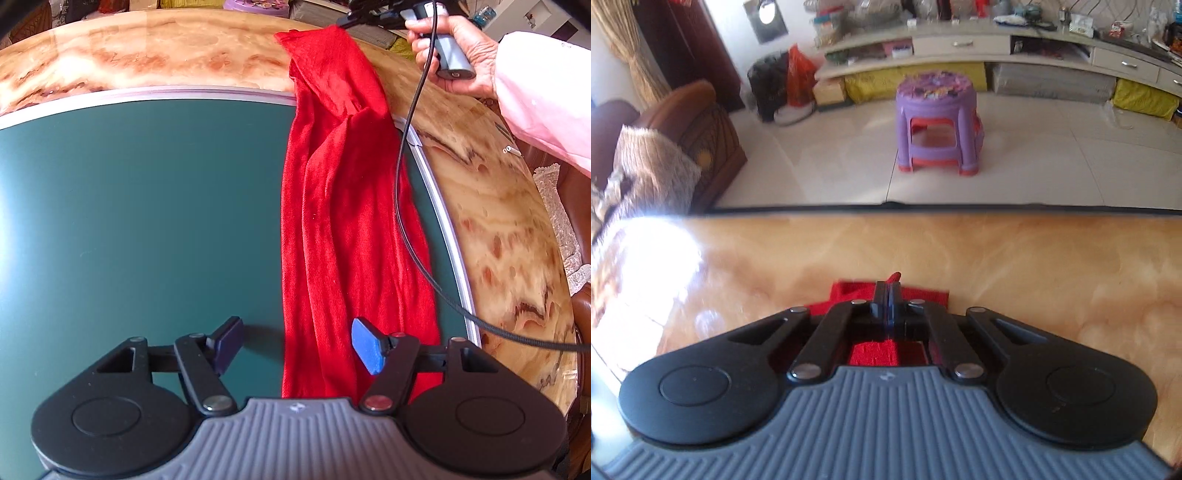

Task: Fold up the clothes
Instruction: 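Pull the folded sweater end along the table with the right tool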

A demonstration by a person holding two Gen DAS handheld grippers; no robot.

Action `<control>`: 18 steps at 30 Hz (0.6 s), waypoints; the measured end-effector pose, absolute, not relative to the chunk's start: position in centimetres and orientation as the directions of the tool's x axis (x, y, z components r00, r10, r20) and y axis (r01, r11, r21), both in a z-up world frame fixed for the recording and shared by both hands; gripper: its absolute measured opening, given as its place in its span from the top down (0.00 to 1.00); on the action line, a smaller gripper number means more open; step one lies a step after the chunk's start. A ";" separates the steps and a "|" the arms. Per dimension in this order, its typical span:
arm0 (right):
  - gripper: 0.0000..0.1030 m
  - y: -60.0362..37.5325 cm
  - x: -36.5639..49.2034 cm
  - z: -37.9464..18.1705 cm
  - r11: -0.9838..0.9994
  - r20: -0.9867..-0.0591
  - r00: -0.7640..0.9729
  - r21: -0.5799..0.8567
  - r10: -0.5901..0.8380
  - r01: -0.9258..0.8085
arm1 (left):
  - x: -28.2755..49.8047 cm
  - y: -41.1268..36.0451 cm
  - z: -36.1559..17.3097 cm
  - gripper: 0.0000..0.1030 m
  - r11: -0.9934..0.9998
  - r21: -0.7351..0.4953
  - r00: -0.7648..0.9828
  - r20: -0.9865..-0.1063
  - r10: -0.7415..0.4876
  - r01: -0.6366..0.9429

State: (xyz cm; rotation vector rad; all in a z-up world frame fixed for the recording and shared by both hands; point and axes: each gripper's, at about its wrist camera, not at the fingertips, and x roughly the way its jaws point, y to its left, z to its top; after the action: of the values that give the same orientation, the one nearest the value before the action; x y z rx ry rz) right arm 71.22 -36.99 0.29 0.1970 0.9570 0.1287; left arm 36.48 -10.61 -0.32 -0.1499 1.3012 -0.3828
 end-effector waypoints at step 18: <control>0.57 -29.1 73.8 -2.4 0.985 -0.890 0.431 0.098 0.150 -0.140 | 36.5 -10.7 -0.1 0.27 0.927 -0.330 0.218 -0.906 -0.364 0.177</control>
State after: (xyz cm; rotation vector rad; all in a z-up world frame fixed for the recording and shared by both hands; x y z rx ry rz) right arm 73.82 -29.10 -2.41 0.0104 1.1107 0.1806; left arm 36.46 -10.69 -0.10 -0.1680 1.2992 -0.3765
